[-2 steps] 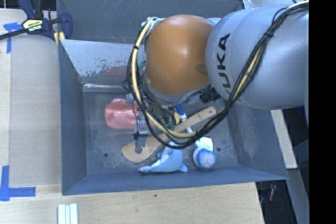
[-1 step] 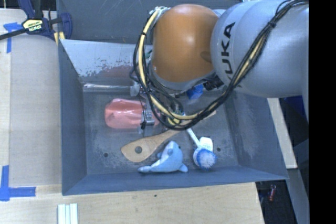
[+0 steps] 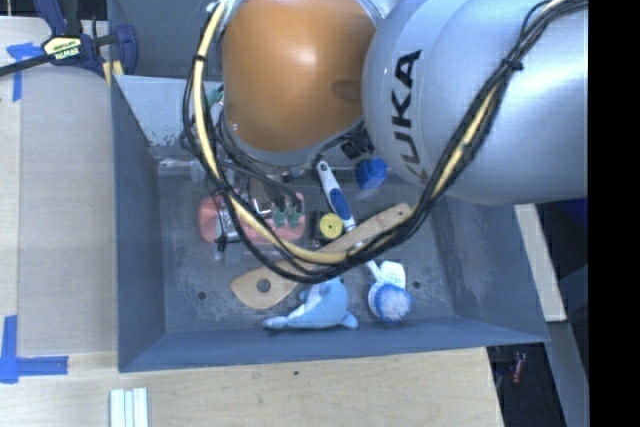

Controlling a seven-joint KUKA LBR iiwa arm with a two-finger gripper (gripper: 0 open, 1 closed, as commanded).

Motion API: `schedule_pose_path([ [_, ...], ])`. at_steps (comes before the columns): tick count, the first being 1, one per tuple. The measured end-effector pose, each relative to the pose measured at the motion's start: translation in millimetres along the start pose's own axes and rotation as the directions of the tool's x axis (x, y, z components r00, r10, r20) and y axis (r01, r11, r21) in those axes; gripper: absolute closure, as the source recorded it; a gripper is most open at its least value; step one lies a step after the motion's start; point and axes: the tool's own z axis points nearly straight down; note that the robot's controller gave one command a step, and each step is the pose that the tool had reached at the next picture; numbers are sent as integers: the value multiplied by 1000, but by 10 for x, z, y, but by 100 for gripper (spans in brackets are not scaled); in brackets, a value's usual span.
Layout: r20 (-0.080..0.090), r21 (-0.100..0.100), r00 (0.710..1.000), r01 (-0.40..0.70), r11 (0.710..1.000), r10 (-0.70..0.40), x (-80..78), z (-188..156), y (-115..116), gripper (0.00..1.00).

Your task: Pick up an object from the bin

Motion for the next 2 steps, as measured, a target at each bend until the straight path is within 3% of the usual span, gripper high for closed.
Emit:
schedule_pose_path([
  [1, -3, 12, 992, -123, 992, 123, -364, -101, -1104, 0],
  [2, 7, -3, 988, 152, 988, -152, -566, 803, -477, 0],
])
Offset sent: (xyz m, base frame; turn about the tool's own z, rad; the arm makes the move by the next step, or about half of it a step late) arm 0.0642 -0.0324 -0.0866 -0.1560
